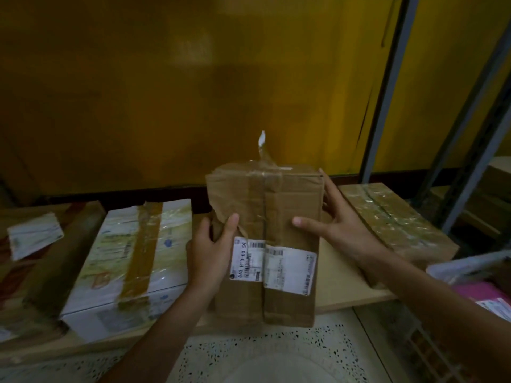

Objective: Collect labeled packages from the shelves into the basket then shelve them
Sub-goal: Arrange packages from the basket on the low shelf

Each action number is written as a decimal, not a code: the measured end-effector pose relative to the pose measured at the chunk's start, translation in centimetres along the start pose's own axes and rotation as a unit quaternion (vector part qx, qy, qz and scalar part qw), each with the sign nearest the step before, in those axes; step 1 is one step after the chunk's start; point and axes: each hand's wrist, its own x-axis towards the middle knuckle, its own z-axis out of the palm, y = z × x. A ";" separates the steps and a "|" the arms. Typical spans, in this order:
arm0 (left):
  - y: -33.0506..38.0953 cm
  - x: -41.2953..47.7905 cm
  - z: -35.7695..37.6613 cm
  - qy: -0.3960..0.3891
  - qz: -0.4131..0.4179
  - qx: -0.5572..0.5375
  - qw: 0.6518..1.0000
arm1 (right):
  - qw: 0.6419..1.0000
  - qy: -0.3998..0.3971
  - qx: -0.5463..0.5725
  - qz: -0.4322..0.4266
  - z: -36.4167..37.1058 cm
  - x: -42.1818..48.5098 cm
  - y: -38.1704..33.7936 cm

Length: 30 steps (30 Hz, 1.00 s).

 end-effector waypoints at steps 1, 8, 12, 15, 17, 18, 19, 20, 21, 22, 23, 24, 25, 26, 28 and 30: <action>0.1 0.0 -0.2 -0.018 0.003 -0.010 1.000 | 1.000 0.023 0.000 -0.002 0.1 0.2 -0.1; -0.3 0.5 -1.5 -0.203 0.042 -0.138 0.969 | 0.970 0.242 -0.025 0.020 -0.8 2.9 -0.2; -1.9 0.4 -2.1 -0.245 -0.021 -0.137 0.959 | 0.971 0.184 -0.074 0.131 0.1 4.1 2.3; -2.7 0.7 -2.5 -0.152 -0.055 -0.088 0.983 | 0.968 0.043 0.010 0.247 1.3 4.2 4.5; -2.4 0.5 -2.8 -0.158 -0.020 -0.082 0.984 | 0.968 0.070 0.022 0.240 2.0 5.6 5.0; -2.1 0.0 -2.9 -0.187 -0.004 -0.061 0.981 | 0.970 0.091 0.007 0.223 2.5 6.3 5.1; -2.1 -0.4 -3.0 -0.207 0.020 -0.010 0.978 | 0.972 0.109 -0.009 0.207 2.9 6.9 5.1; -2.4 -0.7 -3.0 -0.209 0.057 0.060 0.974 | 0.973 0.117 -0.017 0.197 3.3 7.4 5.2; -2.9 -0.8 -3.1 -0.193 0.095 0.115 0.970 | 0.973 0.112 -0.014 0.200 3.6 7.7 5.3; -3.2 -0.6 -3.3 -0.172 0.120 0.148 0.966 | 0.972 0.100 -0.001 0.211 3.6 7.7 5.4; -3.3 -0.2 -3.4 -0.161 0.129 0.159 0.965 | 0.971 0.092 0.010 0.219 3.5 7.5 5.7; -3.3 0.3 -3.4 -0.162 0.132 0.165 0.964 | 0.973 0.094 0.003 0.210 3.2 7.1 6.3; -3.3 0.9 -3.5 -0.166 0.133 0.177 0.961 | 0.976 0.101 -0.039 0.187 2.6 6.5 6.9; -3.3 1.4 -3.5 -0.165 0.131 0.199 0.957 | 0.976 0.106 -0.113 0.156 1.7 6.0 7.7; -3.1 2.1 -3.5 -0.150 0.128 0.289 0.937 | 0.943 0.094 -0.302 0.103 -1.2 4.6 9.2; -1.8 1.8 -3.1 -0.119 0.188 0.372 0.901 | 0.868 0.062 -0.485 0.083 -5.3 3.7 10.8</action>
